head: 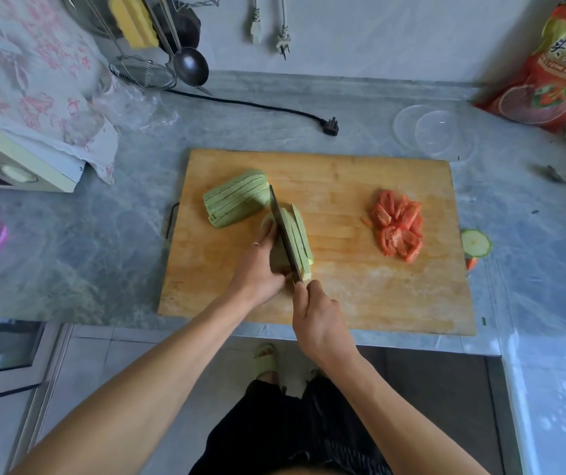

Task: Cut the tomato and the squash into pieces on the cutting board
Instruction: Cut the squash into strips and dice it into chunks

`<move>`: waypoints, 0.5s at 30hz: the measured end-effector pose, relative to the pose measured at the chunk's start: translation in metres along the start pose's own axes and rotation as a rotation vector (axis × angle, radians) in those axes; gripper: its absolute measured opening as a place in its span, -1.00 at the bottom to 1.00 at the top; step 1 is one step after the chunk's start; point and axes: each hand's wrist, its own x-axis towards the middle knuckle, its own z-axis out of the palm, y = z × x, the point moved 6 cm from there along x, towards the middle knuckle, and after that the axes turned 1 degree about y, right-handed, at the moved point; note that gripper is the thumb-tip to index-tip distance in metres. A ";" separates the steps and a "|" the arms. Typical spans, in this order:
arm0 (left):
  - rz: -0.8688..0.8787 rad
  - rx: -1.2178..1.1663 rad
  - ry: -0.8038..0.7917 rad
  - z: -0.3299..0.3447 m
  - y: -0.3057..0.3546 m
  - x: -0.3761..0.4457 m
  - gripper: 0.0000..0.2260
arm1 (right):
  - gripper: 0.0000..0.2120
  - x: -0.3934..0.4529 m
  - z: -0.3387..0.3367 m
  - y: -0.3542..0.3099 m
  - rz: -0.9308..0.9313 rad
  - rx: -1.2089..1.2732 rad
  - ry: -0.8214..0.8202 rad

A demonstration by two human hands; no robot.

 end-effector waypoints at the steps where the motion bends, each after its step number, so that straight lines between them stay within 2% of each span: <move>1: 0.000 0.006 0.001 -0.001 0.001 -0.001 -0.19 | -0.71 0.000 -0.001 -0.001 0.002 0.019 0.010; 11: 0.029 0.008 -0.004 -0.001 -0.005 0.002 -0.22 | -0.69 -0.004 -0.007 -0.007 -0.022 -0.042 -0.039; 15: -0.004 -0.009 -0.006 -0.002 -0.005 -0.001 -0.19 | -0.81 -0.007 -0.005 -0.006 0.043 0.054 0.099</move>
